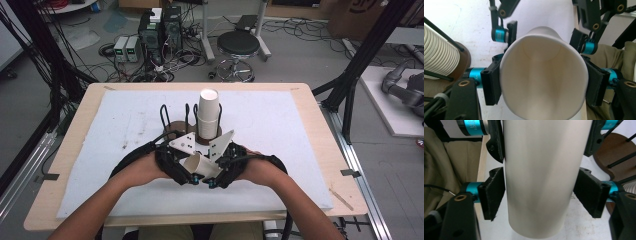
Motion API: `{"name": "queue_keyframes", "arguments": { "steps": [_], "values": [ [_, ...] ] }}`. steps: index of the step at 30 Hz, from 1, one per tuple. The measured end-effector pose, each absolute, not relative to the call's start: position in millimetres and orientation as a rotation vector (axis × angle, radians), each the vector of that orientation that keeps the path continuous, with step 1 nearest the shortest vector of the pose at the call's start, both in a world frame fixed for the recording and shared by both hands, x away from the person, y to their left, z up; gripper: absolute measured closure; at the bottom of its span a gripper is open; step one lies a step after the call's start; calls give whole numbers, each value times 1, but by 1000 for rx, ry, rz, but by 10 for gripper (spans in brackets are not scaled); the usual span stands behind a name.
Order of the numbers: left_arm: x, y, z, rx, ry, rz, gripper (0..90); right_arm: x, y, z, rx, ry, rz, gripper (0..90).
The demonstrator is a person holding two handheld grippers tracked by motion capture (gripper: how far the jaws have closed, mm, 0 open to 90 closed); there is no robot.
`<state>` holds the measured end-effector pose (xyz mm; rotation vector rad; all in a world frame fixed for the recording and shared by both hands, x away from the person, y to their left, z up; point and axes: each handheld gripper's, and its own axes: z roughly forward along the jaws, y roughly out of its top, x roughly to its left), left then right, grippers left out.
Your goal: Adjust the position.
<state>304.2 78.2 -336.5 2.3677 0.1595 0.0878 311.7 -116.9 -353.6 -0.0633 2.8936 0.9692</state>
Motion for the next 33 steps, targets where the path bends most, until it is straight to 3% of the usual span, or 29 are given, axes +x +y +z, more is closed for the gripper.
{"name": "queue_keyframes", "arguments": {
  "steps": [18,21,24,33],
  "values": [
    [302,77,-337,2328,149,100,297,313,-119,-359,-51,2906,1028,363],
    [303,78,-338,2304,155,86,275,314,-121,-361,-42,2905,1061,363],
    [303,80,-340,2254,176,76,192,315,-124,-362,-32,2906,1100,363],
    [302,104,-341,2084,233,94,171,320,-142,-366,64,2887,1228,362]
  ]
}}
